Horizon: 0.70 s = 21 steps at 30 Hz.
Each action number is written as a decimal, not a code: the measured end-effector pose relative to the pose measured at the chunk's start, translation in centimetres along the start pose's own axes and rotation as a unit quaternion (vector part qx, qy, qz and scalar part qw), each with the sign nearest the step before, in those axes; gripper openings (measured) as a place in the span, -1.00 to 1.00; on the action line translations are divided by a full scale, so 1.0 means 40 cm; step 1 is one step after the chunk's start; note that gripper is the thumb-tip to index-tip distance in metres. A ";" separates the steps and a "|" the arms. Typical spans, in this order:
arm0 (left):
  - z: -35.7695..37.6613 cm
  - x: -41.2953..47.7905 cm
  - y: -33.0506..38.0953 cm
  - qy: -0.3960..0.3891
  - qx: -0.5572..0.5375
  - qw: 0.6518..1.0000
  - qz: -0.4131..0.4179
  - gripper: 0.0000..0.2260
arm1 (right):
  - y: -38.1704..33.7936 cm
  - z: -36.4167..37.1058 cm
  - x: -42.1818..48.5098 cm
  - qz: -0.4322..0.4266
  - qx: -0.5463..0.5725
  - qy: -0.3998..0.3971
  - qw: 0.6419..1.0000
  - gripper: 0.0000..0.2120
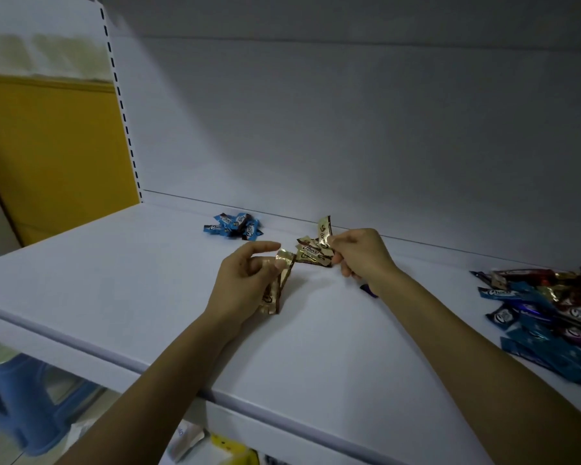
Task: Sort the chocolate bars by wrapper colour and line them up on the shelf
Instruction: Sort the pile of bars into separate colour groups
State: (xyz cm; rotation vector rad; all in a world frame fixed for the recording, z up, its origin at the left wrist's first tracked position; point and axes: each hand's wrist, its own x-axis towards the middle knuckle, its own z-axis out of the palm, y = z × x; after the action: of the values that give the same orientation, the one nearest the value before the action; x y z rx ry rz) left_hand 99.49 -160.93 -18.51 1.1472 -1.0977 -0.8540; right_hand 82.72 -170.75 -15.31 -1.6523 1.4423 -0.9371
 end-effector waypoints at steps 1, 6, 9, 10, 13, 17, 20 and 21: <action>-0.001 0.000 -0.001 -0.001 -0.002 1.000 0.006 -0.86 | 0.004 0.002 0.003 0.001 -0.021 -0.002 1.000 -0.71; -0.001 0.001 0.003 -0.001 -0.077 0.997 0.002 -0.89 | -0.002 0.036 -0.023 -0.061 -0.027 -0.084 0.994 -0.57; -0.006 0.002 0.000 0.022 -0.100 0.995 0.012 -0.90 | -0.023 0.058 -0.062 -0.103 0.008 -0.188 0.977 -0.66; -0.008 0.001 -0.002 0.027 -0.099 0.995 0.016 -0.90 | -0.025 0.064 -0.069 -0.121 0.020 -0.210 0.970 -0.75; -0.012 -0.002 -0.006 0.040 -0.101 0.994 0.014 -0.87 | -0.029 0.071 -0.068 -0.122 0.083 -0.210 0.967 -0.89; -0.008 0.001 -0.003 0.052 -0.066 0.996 0.012 -0.90 | -0.028 0.039 -0.021 -0.109 -0.050 -0.042 0.992 -0.75; 0.001 0.000 0.003 0.040 -0.064 0.997 0.024 -0.92 | -0.009 0.036 -0.024 -0.140 -0.179 -0.025 0.973 -0.73; 0.000 0.001 0.004 0.042 -0.068 0.996 0.027 -0.92 | -0.008 0.044 -0.035 -0.167 -0.152 -0.036 0.973 -0.74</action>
State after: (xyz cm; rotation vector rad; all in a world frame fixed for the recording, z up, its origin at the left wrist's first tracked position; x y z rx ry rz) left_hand 99.50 -160.93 -18.36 1.0263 -0.9827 -0.8183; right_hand 84.27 -169.21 -15.92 -2.1842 1.3325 -0.8535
